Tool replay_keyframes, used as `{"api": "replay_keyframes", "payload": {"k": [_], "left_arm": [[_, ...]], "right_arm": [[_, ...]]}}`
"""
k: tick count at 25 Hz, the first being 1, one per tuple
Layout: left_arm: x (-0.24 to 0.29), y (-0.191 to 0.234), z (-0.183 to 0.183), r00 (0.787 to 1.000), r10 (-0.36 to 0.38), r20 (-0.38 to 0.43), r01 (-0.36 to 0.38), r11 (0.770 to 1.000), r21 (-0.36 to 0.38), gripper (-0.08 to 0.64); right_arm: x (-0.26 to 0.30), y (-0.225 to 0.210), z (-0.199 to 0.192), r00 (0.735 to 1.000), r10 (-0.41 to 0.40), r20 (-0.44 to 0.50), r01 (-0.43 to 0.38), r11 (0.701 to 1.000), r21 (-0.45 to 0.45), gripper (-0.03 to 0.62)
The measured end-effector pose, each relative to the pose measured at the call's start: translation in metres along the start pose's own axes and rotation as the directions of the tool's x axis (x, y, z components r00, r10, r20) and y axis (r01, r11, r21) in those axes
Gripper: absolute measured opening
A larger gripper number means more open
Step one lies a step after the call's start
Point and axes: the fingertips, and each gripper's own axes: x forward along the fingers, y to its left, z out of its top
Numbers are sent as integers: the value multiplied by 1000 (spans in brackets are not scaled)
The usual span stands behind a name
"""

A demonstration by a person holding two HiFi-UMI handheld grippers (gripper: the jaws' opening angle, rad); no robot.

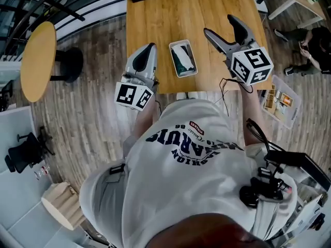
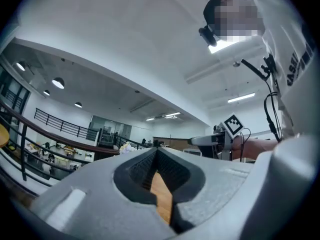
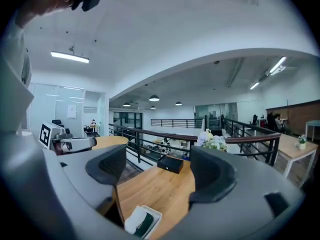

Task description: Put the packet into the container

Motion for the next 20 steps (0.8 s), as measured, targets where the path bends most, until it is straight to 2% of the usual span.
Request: {"api": "replay_keyframes", "payload": {"k": [4, 12, 14, 17, 20], "left_arm": [[5, -12, 3, 1000, -28, -8, 28, 999, 18, -4], [7, -19, -2, 997, -59, -41, 60, 998, 24, -3], [2, -5, 3, 999, -31, -40, 32, 999, 43, -5], [-10, 28, 10, 998, 53, -27, -52, 997, 59, -3], [-17, 44, 0, 995, 91, -35, -90, 995, 32, -5]], "right_arm": [[-25, -9, -1, 998, -52, 19, 53, 998, -43, 405], [-25, -14, -29, 997, -70, -39, 70, 997, 13, 403], [-19, -17, -30, 995, -88, -43, 89, 996, 22, 403], [-6, -26, -33, 994, -99, -39, 102, 992, 80, 394], [-10, -39, -45, 989, -132, -64, 139, 983, 122, 380]]}}
